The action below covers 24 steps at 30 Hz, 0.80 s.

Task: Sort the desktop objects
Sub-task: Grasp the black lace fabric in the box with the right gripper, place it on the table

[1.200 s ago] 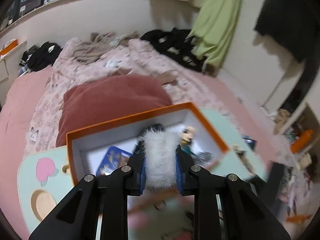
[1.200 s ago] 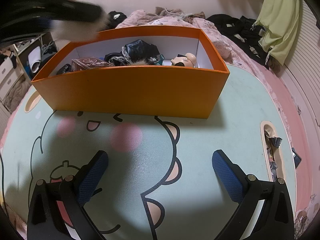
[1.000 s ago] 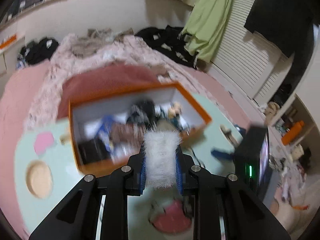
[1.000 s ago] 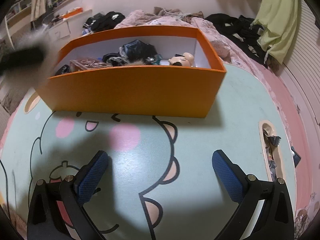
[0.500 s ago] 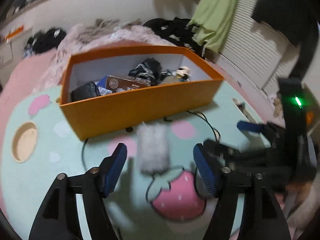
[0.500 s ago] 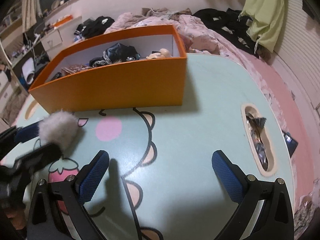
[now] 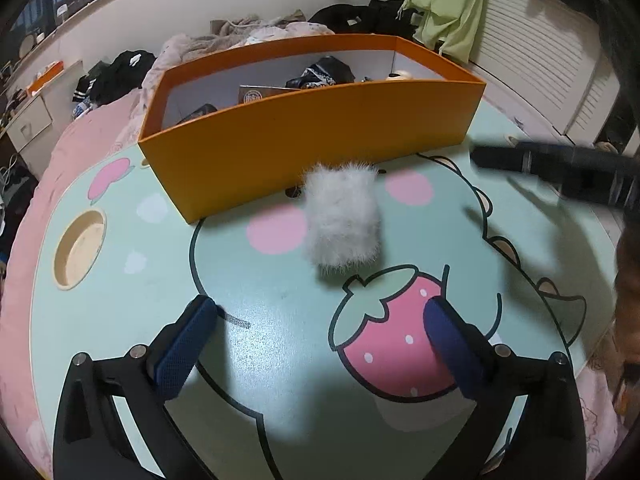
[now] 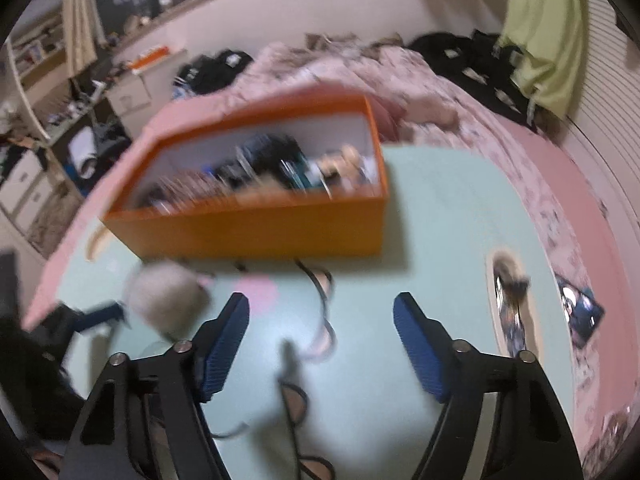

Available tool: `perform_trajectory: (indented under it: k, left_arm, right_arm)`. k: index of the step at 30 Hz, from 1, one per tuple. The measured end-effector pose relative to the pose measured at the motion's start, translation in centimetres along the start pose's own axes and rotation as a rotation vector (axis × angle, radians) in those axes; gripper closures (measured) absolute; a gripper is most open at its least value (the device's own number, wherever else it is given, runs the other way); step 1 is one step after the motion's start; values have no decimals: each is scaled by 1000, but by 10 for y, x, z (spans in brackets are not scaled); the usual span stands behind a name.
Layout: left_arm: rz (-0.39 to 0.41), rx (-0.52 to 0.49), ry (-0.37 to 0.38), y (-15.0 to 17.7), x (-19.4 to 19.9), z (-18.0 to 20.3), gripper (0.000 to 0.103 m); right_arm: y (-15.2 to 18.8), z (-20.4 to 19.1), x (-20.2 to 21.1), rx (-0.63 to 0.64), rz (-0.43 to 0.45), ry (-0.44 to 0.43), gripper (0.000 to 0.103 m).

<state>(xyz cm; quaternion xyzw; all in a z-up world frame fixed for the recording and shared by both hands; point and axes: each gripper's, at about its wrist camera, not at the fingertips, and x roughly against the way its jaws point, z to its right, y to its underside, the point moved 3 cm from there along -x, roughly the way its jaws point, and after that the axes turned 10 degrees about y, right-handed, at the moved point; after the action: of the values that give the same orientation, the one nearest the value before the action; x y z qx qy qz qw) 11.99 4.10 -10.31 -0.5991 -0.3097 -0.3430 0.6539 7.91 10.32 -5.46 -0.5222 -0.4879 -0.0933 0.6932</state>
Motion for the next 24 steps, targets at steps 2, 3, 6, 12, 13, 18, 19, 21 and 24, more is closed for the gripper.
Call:
perform_trajectory:
  k: [2,3,6,12,13,18,19,21,24]
  left_arm:
    - [1,0,-1,2,1,0,0]
    - [1,0,-1,0,1,0,0]
    - [0,0,-3,0,1,-1,0]
    - [0,2,-4,-1,1,-1,0]
    - [0,2,-5,-1,1,-1,0]
    - [0,3,-6,-2,1,0,0]
    - [-1,2,-6,-4,1,1,0]
    - [0,2,-6,-3,1,1,0]
    - [0,1,-7,-2,2,1,0]
  right_arm:
    - [-21,-2,7,-4,28,-51,32]
    - [-35,-4,9,-6,37,-80,33]
    - [-69,-16,5,5,36,-121,39]
    - [-115,-50,-52,-38,-131,-239,39]
    - [-116,-53,-59,-40,-149,-246,39]
    - [-114,-78,-110,58,-258,-92,39]
    - [-110,-81,-118,62,-283,-81,40]
    - [-108,-82,-120,104,-257,-57,62]
    - [-109,-78,-113,109,-225,-81,69]
